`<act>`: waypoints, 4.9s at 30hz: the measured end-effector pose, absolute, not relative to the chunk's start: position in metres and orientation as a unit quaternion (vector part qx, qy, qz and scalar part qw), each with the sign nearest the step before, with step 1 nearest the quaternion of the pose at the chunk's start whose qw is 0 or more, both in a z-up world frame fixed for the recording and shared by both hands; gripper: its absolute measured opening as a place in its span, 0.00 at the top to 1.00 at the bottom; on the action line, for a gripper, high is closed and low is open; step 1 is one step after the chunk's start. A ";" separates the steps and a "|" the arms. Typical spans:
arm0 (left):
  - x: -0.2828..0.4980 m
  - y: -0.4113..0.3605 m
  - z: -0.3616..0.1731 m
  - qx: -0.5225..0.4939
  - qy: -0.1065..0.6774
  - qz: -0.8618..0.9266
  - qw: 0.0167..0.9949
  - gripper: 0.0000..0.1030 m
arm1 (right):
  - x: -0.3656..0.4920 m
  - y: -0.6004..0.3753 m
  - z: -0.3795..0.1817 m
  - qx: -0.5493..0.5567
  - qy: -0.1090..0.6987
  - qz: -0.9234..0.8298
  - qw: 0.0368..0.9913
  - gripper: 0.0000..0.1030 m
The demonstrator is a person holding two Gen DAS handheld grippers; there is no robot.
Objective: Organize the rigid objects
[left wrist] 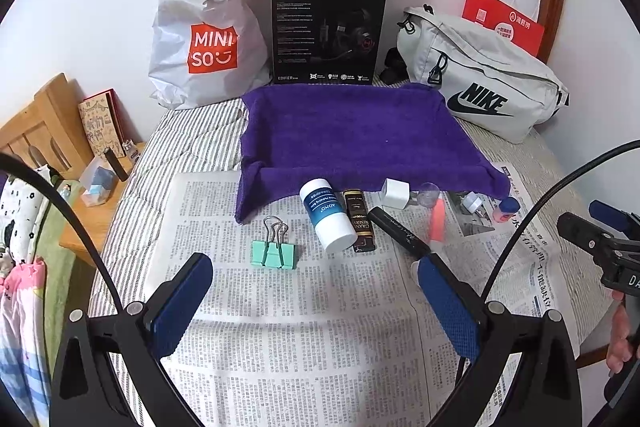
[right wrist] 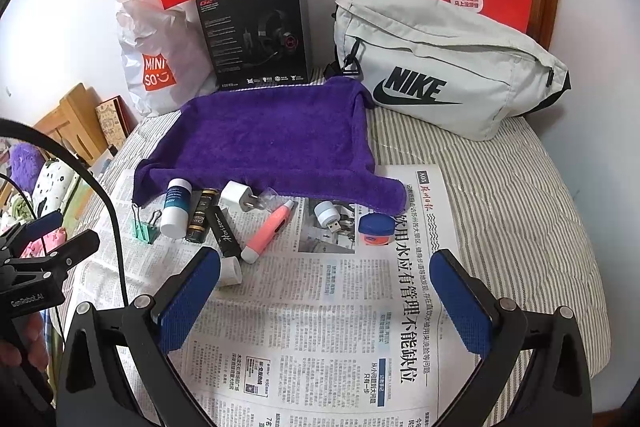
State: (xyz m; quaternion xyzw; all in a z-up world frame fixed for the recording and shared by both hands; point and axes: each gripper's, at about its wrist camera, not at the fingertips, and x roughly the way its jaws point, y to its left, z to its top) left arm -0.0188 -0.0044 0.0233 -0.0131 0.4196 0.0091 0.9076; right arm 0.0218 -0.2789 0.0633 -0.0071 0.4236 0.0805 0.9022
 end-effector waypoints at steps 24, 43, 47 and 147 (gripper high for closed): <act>-0.018 -0.001 0.028 -0.011 0.420 0.005 0.907 0.00 | 0.018 -0.274 0.066 -0.009 0.422 0.085 0.902 0.00; -0.020 -0.002 0.029 -0.012 0.417 0.006 0.909 0.00 | 0.014 -0.273 0.069 -0.012 0.419 0.088 0.904 0.00; -0.020 -0.002 0.029 -0.011 0.417 0.006 0.909 0.00 | 0.013 -0.272 0.069 -0.011 0.418 0.089 0.904 0.00; 0.041 0.041 -0.087 0.013 0.436 -0.028 0.899 0.61 | 0.109 -0.310 -0.050 -0.020 0.463 0.066 0.883 0.50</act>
